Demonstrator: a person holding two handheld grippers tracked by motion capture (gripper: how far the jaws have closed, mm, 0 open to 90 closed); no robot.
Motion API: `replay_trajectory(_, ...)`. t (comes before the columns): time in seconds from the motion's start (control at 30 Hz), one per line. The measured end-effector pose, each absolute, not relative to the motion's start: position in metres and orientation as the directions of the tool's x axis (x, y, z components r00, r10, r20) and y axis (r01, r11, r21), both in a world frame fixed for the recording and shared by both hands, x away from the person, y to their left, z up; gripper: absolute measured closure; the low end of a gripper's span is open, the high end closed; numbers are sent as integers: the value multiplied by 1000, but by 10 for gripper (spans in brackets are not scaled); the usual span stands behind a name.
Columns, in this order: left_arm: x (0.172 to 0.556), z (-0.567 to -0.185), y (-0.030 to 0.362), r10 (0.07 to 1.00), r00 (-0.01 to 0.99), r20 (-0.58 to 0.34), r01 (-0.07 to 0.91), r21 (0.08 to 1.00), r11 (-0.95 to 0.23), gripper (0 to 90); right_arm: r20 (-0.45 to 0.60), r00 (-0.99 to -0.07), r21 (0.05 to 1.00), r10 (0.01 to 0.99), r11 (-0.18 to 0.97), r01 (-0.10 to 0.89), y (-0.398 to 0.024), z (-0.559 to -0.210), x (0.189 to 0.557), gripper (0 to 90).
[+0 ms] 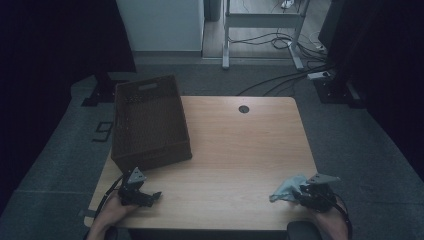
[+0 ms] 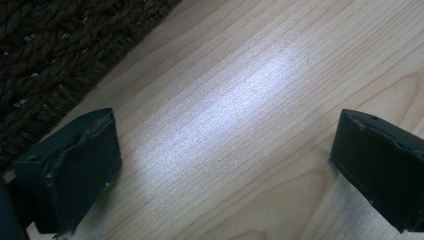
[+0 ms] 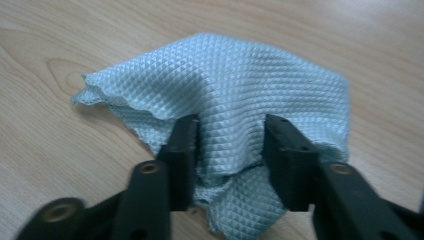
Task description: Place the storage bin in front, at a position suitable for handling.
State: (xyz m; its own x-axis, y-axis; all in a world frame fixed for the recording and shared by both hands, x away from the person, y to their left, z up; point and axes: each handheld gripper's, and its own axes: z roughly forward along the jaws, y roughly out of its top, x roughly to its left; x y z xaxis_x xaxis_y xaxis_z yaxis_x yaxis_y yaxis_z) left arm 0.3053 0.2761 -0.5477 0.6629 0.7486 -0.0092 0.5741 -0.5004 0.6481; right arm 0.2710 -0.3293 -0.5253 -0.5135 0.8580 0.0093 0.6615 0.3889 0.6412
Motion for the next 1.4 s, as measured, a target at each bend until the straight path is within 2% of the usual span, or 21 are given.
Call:
replay_trajectory(0.03, 305, -548, 276, 749, 663, -9, 574, 648, -500, 0, 9, -514, 641, 858, 389, 661, -329, -525, 271, 519)
replay_trajectory(0.07, 305, -547, 276, 749, 662, -8, 579, 640, -505, 0, 0, -508, 648, 862, 387, 656, -330, -522, 271, 441)
replay_trajectory(0.13, 305, -546, 277, 749, 662, -9, 584, 634, -508, 0, 6, -505, 655, 863, 379, 654, -332, -518, 270, 403)
replay_trajectory(0.2, 305, -545, 278, 753, 658, -10, 592, 625, -509, 0, -6, -503, 668, 864, 378, 641, -332, -513, 270, 327)
replay_trajectory(0.3, 305, -544, 278, 759, 651, -10, 602, 616, -509, 0, -6, -505, 678, 863, 374, 632, -333, -509, 270, 277)
replay_trajectory(0.33, 305, -543, 278, 763, 646, -8, 611, 605, -511, 3, -1, -511, 696, 860, 367, 617, -332, -505, 270, 211)
replay_trajectory(0.37, 305, -543, 278, 763, 646, -8, 611, 605, -511, 7, -1, -511, 696, 860, 367, 617, -332, -505, 270, 211)
replay_trajectory(0.4, 303, -541, 278, 764, 645, 9, 613, 590, -525, 5, 9, -520, 705, 854, 363, 608, -331, -502, 272, 153)
replay_trajectory(0.5, 303, -539, 277, 764, 644, 32, 612, 577, -540, 0, 13, -535, 711, 845, 368, 599, -328, -499, 274, 118)
replay_trajectory(0.63, 302, -534, 279, 775, 630, 45, 616, 578, -534, 0, -6, -544, 719, 839, 381, 581, -323, -496, 277, 18)
replay_trajectory(0.8, 299, -526, 287, 796, 605, 18, 619, 619, -484, 0, -7, -551, 731, 834, 380, 567, -318, -492, 281, 0)
replay_trajectory(1.13, 295, -518, 312, 840, 540, 48, 642, 622, -448, 0, -9, -579, 747, 815, 390, 539, -305, -487, 292, 0)
replay_trajectory(1.4, 297, -511, 326, 875, 484, 18, 674, 630, -386, 13, 14, -601, 755, 799, 386, 530, -288, -482, 303, 0)
